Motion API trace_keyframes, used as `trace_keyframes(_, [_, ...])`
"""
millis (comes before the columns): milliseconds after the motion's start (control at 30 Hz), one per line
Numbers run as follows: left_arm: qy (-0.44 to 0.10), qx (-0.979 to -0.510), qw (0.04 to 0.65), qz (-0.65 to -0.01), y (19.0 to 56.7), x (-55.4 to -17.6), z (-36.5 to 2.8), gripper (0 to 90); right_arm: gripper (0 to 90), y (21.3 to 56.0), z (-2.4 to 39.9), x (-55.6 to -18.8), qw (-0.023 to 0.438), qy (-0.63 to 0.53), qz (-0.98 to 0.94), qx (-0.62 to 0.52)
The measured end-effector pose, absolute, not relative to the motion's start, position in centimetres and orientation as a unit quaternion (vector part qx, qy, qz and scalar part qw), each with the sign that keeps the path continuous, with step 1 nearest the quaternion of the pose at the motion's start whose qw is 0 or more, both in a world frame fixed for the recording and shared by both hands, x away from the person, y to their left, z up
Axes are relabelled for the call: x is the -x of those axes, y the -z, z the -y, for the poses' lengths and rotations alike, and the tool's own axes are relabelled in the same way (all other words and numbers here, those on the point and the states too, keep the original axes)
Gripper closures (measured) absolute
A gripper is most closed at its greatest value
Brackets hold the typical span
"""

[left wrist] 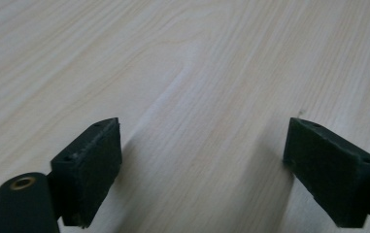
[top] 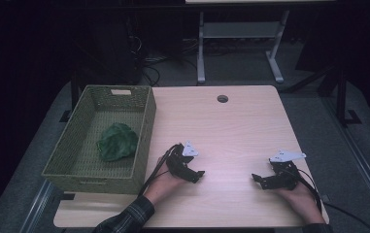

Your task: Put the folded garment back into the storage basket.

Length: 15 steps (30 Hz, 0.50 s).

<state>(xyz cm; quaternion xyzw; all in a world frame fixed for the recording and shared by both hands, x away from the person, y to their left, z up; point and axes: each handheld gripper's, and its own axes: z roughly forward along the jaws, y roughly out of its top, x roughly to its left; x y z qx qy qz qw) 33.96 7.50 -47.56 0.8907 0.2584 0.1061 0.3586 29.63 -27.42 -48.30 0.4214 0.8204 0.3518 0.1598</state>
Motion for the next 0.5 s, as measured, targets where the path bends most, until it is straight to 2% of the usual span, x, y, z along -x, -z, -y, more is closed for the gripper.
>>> trace_keyframes(133, [-0.108, -0.885, 0.376, -0.253, 47.9, -33.89, -7.85, 13.0, 6.2, 48.3, 27.42, -29.63, 0.16, -0.352, -0.82, -0.421])
trace_keyframes(500, [-0.107, -0.885, 0.376, -0.252, 47.9, -33.9, -7.85, 13.2, 6.2, 48.3, 27.42, -29.62, 0.159, -0.352, -0.82, -0.422])
